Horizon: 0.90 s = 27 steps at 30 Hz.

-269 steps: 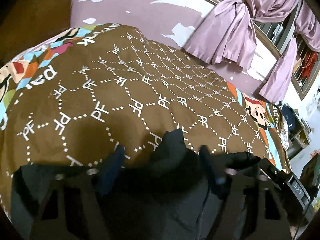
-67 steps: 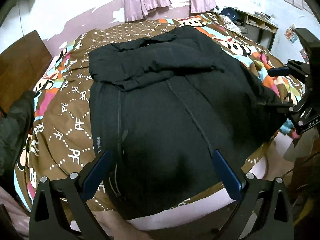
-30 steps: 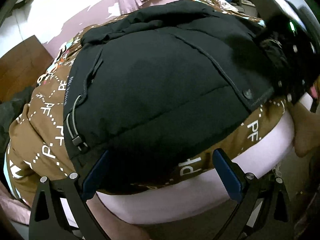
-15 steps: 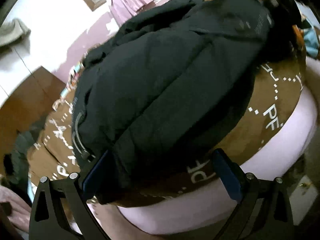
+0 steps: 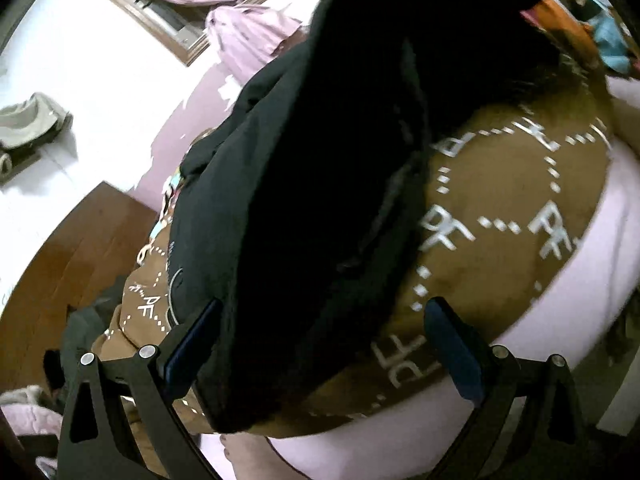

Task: Fold large clothes

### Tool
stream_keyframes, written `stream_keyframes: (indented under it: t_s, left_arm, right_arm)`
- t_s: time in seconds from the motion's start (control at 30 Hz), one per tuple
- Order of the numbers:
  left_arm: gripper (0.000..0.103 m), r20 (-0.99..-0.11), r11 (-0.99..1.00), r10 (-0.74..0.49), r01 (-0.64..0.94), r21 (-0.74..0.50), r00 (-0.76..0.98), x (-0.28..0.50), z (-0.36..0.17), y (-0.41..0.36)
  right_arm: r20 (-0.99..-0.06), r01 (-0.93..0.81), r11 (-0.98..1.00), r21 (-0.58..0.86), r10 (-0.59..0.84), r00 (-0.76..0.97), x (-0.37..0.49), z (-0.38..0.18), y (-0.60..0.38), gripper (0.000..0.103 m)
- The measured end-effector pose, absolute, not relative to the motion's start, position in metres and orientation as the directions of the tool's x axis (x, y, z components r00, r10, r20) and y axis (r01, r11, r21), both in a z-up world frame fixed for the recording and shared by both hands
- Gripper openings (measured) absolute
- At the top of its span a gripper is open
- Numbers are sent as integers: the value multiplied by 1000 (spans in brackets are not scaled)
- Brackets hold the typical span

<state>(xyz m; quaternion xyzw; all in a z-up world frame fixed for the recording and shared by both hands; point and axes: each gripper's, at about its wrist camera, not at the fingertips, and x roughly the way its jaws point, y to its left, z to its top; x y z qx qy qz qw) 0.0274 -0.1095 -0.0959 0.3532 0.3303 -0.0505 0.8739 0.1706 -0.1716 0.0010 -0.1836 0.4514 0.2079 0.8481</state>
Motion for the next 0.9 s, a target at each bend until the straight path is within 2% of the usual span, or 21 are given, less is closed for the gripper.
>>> stream_keyframes:
  t_s: [0.07, 0.1, 0.17, 0.2, 0.27, 0.37, 0.53, 0.67, 0.9]
  left_arm:
    - [98, -603, 752, 156, 302, 586, 782, 34, -93, -108]
    - [94, -590, 748, 164, 291, 597, 790, 37, -91, -107]
    - [59, -573, 738, 173, 280, 614, 801, 37, -88, -102]
    - [53, -573, 740, 171, 280, 612, 801, 37, -85, -99]
    - [31, -584, 770, 136, 286, 571, 801, 40, -74, -91]
    - [19, -575, 789, 82, 300, 537, 814, 39, -55, -87]
    - [11, -540, 821, 30, 287, 493, 841, 41, -17, -95]
    - [10, -525, 868, -1, 261, 422, 851, 44, 20, -105]
    - [10, -554, 918, -40, 250, 308, 831, 73, 69, -112]
  right_arm:
    - [-841, -521, 845, -123, 189, 506, 170, 1, -173, 103]
    - [-840, -522, 844, -125, 190, 508, 168, 1, -173, 103]
    - [-840, -526, 840, -128, 190, 509, 167, 1, -176, 103]
    - [-839, -526, 841, -127, 191, 509, 166, 1, -178, 103]
    - [-833, -526, 842, -118, 204, 514, 166, 4, -184, 103]
    - [-829, -523, 845, -110, 212, 518, 166, 5, -193, 103]
    - [-830, -552, 828, -96, 240, 504, 157, 4, -199, 103]
    - [-818, -616, 781, -103, 286, 500, 140, 2, -198, 103]
    - [-829, -710, 679, -186, 280, 484, 113, -16, -186, 103]
